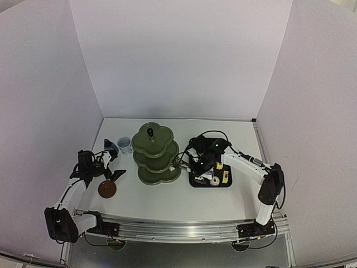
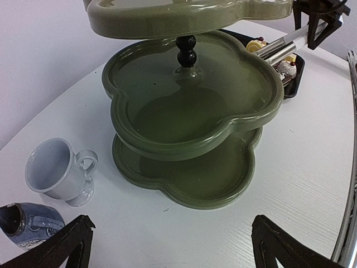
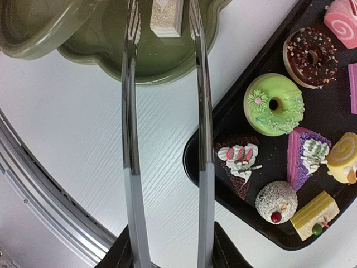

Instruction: Serve the afternoon tea

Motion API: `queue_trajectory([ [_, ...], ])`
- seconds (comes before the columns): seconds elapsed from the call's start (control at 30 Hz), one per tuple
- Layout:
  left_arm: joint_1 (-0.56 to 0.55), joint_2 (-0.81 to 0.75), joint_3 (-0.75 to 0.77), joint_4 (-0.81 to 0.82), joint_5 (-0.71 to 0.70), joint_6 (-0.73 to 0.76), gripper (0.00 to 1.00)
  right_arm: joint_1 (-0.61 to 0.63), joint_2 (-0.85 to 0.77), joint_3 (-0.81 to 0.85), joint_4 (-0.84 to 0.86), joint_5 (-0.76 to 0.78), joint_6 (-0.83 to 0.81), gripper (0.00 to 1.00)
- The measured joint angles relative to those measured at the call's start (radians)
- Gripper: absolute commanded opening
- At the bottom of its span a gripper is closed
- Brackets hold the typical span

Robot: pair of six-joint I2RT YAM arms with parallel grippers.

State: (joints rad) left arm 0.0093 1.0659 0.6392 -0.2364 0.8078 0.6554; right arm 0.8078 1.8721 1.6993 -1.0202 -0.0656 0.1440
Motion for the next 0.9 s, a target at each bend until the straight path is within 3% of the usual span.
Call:
queue_trajectory([
  [0.4,0.0,0.0,0.0,0.0,0.0,0.002,1.0,-0.029,-0.106,-0.078,-0.07,0.115,0.051,0.32],
  [0.9,0.0,0.0,0.0,0.0,0.0,0.002,1.0,-0.292,-0.241,-0.207,-0.086,0.192,0.037,0.34],
])
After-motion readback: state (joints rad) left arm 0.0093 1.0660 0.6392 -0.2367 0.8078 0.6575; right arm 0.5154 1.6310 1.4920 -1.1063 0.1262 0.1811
